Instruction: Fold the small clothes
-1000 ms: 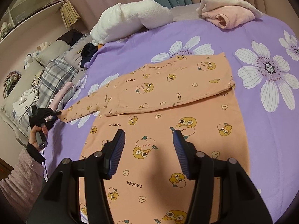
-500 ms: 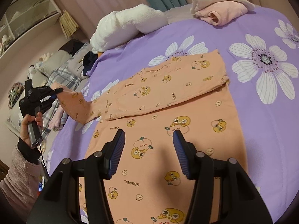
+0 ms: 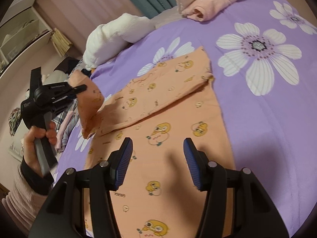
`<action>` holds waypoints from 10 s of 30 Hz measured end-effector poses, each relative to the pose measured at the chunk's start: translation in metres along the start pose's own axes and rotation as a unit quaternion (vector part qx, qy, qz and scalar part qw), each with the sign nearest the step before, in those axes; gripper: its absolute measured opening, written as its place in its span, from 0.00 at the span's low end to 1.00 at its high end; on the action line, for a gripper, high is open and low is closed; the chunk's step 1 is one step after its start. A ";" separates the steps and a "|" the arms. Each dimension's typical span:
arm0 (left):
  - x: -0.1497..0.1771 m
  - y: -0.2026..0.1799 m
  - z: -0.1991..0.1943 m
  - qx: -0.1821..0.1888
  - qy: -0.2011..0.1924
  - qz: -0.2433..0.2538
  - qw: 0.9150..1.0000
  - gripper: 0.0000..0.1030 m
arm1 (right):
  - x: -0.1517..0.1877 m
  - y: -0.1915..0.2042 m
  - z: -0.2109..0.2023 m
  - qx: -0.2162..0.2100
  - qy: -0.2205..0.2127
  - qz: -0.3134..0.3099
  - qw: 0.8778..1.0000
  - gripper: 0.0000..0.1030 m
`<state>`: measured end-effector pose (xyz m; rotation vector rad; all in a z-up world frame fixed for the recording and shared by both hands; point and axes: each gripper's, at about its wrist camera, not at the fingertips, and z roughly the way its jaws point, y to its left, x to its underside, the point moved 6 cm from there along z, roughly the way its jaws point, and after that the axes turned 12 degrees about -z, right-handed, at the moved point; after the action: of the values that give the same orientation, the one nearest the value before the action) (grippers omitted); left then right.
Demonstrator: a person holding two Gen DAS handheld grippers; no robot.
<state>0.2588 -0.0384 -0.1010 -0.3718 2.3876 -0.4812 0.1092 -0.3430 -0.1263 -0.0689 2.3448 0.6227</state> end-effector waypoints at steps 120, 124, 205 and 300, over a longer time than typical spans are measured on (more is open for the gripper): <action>0.125 0.119 -0.046 0.186 0.188 -0.085 0.961 0.69 | 0.030 -0.054 0.010 -0.076 0.106 0.025 0.991 0.48; 0.139 0.125 -0.058 0.190 0.193 -0.085 0.959 0.64 | 0.047 -0.049 0.000 -0.099 0.113 0.029 0.988 0.48; 0.097 0.081 -0.184 0.323 0.107 -0.065 0.938 0.00 | -0.002 0.037 -0.127 -0.191 -0.077 -0.063 0.976 0.05; 0.099 0.156 -0.066 0.121 0.118 -0.105 0.980 0.54 | 0.028 0.004 -0.019 0.052 0.101 -0.158 0.981 0.38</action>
<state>0.1208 0.0788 -0.1767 -0.4814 2.4878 -0.9505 0.0753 -0.3445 -0.1308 -0.4681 2.4824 0.3492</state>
